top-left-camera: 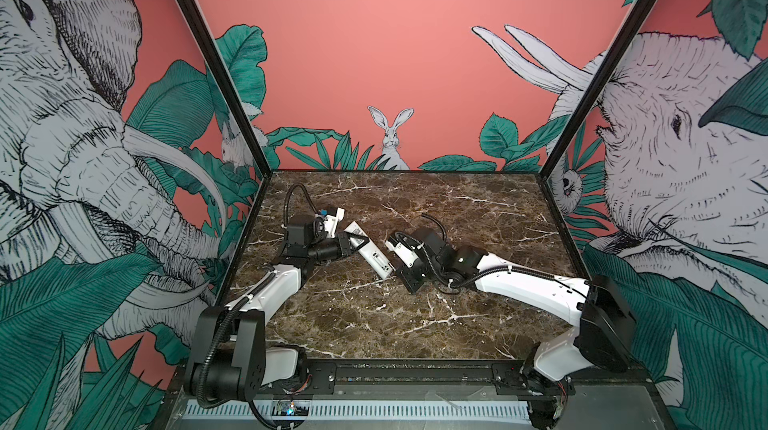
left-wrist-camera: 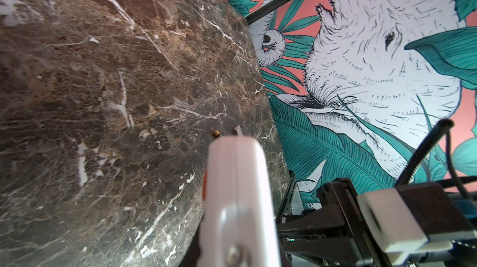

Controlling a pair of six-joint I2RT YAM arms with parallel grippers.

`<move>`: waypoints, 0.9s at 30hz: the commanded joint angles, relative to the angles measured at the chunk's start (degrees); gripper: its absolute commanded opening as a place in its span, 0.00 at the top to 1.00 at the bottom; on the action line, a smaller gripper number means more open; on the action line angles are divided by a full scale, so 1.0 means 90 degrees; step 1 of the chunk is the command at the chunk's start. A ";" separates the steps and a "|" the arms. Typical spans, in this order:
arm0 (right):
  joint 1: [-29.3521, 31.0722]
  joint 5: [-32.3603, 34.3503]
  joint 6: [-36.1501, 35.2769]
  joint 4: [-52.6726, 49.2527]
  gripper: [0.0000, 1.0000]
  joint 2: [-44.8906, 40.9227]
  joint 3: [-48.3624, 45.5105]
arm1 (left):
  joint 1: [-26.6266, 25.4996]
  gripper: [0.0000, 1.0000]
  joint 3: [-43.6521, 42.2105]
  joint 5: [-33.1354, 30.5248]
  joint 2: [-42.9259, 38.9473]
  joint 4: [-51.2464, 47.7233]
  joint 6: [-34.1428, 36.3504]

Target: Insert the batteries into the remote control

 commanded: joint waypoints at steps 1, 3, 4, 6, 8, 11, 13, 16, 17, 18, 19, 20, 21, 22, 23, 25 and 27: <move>0.0056 -0.0102 0.0122 -0.0240 0.93 0.0120 0.0253 | -0.0070 1.00 -0.0041 0.0235 -0.0261 0.0443 -0.0061; 0.0071 -0.0100 0.0144 -0.0369 0.93 0.0188 0.0345 | -0.0094 1.00 -0.0032 0.0236 -0.0272 0.0463 -0.0060; 0.0074 -0.0097 0.0149 -0.0466 0.93 0.0239 0.0410 | -0.0104 1.00 -0.0031 0.0236 -0.0288 0.0475 -0.0060; 0.0080 -0.0078 0.0155 -0.0562 0.93 0.0309 0.0482 | -0.0118 1.00 -0.0036 0.0232 -0.0300 0.0516 -0.0041; 0.0080 -0.0031 0.0174 -0.0631 0.93 0.0331 0.0530 | -0.0133 1.00 -0.0039 0.0235 -0.0327 0.0543 -0.0047; 0.0075 0.0070 0.0211 -0.0726 0.93 0.0327 0.0607 | -0.0179 1.00 -0.0039 0.0248 -0.0337 0.0551 -0.0037; 0.0080 0.0091 0.0187 -0.0818 0.93 0.0554 0.0722 | -0.0217 1.00 -0.0048 0.0251 -0.0343 0.0554 -0.0030; 0.0085 0.0119 0.0181 -0.0866 0.94 0.0626 0.0828 | -0.0259 1.00 -0.0042 0.0251 -0.0354 0.0544 -0.0001; 0.0081 0.0138 0.0185 -0.0882 0.94 0.0644 0.0861 | -0.0264 1.00 -0.0039 0.0251 -0.0365 0.0539 0.0003; 0.0088 0.0170 0.0209 -0.0920 0.93 0.0680 0.0913 | -0.0279 1.00 -0.0036 0.0253 -0.0372 0.0520 0.0009; 0.0081 0.0201 0.0212 -0.0977 0.94 0.0731 0.0979 | -0.0276 1.00 -0.0041 0.0237 -0.0382 0.0502 0.0033; 0.0077 0.0223 0.0223 -0.1026 0.94 0.0772 0.1001 | -0.0280 1.00 -0.0039 0.0232 -0.0382 0.0474 0.0042; 0.0080 0.0272 0.0248 -0.1083 0.94 0.0817 0.1099 | -0.0289 1.00 -0.0040 0.0225 -0.0392 0.0457 0.0057; 0.0079 0.0294 0.0250 -0.1123 0.94 0.0863 0.1226 | -0.0286 1.00 -0.0040 0.0221 -0.0404 0.0454 0.0060; 0.0082 0.0291 0.0252 -0.1155 0.94 0.0904 0.1289 | -0.0291 1.00 -0.0039 0.0221 -0.0406 0.0454 0.0057; 0.0088 0.0373 0.0302 -0.1226 0.94 0.1007 0.1404 | -0.0289 1.00 -0.0031 0.0235 -0.0411 0.0456 0.0062; 0.0084 0.0479 0.0325 -0.1276 0.94 0.1078 0.1499 | -0.0287 1.00 -0.0020 0.0240 -0.0417 0.0451 0.0043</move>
